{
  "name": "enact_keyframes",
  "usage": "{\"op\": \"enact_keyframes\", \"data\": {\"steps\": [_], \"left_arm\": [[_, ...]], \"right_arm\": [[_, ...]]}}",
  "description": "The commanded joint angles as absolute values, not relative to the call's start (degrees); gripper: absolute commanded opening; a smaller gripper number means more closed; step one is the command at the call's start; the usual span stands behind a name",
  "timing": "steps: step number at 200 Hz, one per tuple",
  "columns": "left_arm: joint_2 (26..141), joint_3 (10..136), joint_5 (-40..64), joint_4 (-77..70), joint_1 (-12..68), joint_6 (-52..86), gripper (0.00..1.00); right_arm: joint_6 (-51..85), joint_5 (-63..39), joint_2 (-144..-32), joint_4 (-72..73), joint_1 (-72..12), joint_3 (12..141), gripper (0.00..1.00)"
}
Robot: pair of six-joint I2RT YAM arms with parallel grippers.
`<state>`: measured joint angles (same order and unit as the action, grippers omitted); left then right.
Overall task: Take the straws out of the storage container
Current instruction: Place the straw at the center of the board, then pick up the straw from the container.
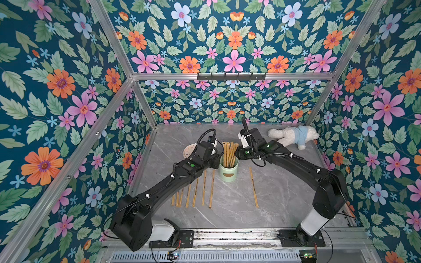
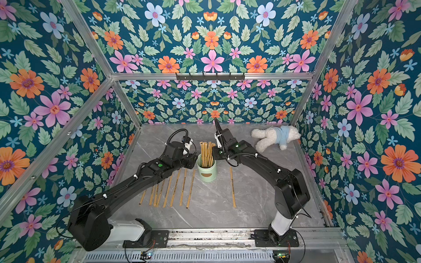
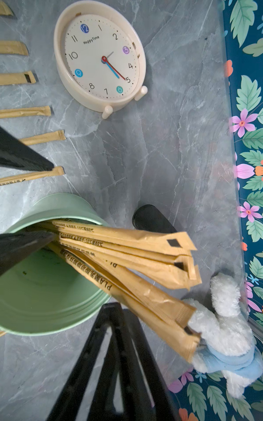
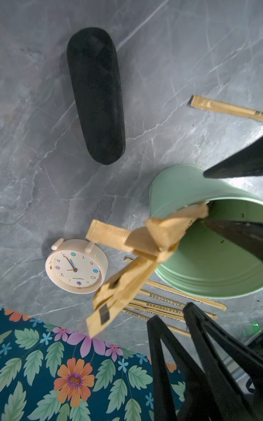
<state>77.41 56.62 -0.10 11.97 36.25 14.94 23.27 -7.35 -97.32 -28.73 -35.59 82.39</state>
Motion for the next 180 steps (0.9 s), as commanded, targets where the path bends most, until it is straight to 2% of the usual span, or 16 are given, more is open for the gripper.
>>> {"op": "enact_keyframes", "data": {"steps": [1, 104, 180], "left_arm": [[77.69, 57.04, -0.8, 11.63, 36.26, 14.41, 0.45], [77.91, 57.21, -1.23, 12.04, 36.28, 14.07, 0.45], [77.91, 57.3, -1.28, 12.04, 36.23, 14.24, 0.46]], "right_arm": [[21.98, -8.43, -98.07, -27.5, -35.43, 83.56, 0.32], [21.37, -9.57, -99.46, -27.02, -35.33, 84.9, 0.17], [20.33, -10.28, -96.03, -29.15, -35.33, 84.29, 0.11]]}}
